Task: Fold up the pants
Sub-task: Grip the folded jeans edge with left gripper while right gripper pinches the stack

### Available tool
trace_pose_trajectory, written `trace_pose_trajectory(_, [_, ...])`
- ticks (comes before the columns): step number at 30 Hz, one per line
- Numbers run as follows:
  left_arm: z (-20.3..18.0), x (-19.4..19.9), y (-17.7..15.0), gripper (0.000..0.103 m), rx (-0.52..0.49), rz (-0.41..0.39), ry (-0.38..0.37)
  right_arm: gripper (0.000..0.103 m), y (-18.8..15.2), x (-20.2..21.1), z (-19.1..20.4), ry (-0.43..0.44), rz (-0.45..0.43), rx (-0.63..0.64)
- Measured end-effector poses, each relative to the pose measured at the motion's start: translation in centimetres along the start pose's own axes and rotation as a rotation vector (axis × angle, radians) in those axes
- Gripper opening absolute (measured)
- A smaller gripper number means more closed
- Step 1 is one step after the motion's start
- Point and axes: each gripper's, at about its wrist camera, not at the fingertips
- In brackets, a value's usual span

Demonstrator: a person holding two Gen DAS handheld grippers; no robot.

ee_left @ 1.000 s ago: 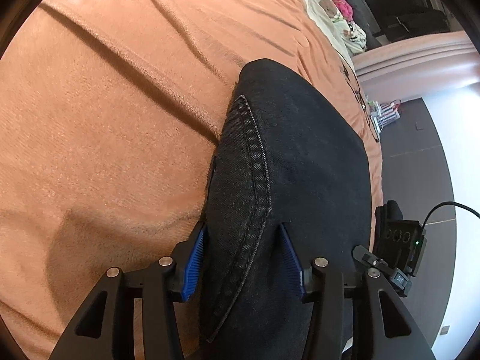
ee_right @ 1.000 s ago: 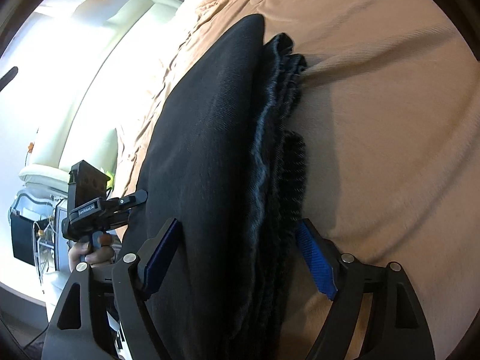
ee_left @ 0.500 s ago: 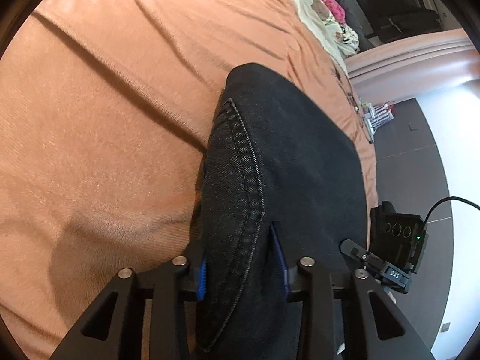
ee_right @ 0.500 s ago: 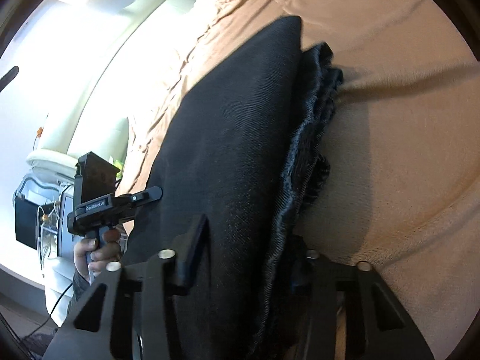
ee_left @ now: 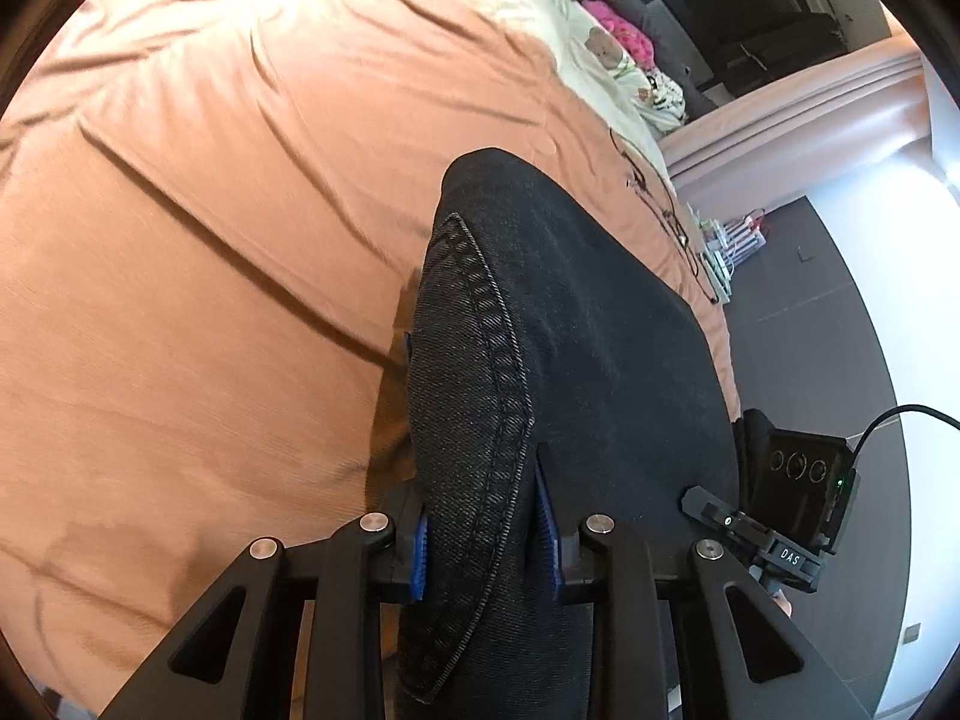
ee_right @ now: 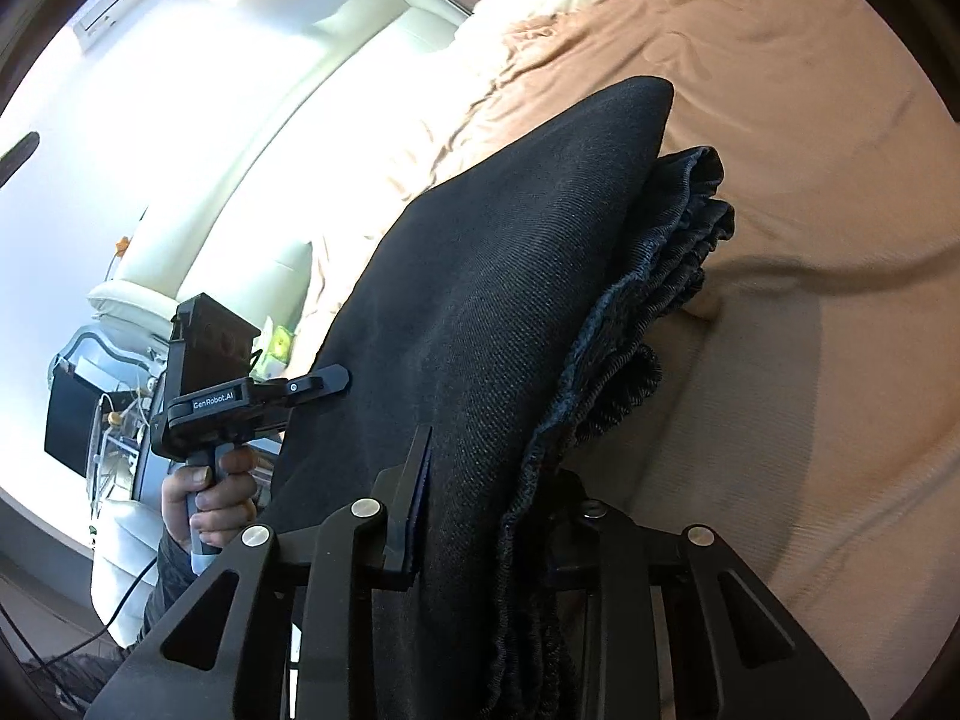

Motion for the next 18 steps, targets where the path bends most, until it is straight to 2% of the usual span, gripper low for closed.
trace_pose_trajectory(7, [1.3,4.2,0.2,0.029,0.005,-0.059,0.004,0.026,0.6,-2.0,2.4,0.017,-0.006,0.045])
trace_pose_trajectory(18, [5.4,10.2,0.0,0.029,0.028,-0.128,0.024,0.026,1.0,-4.6,3.9,0.044,0.004,0.096])
Point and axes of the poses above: each gripper's, at about its wrist camera, not at the fingertips, and x roughly against the way its jaws point, z to its left, y to its top, and after that the axes turned 5 degrees about z, right-handed
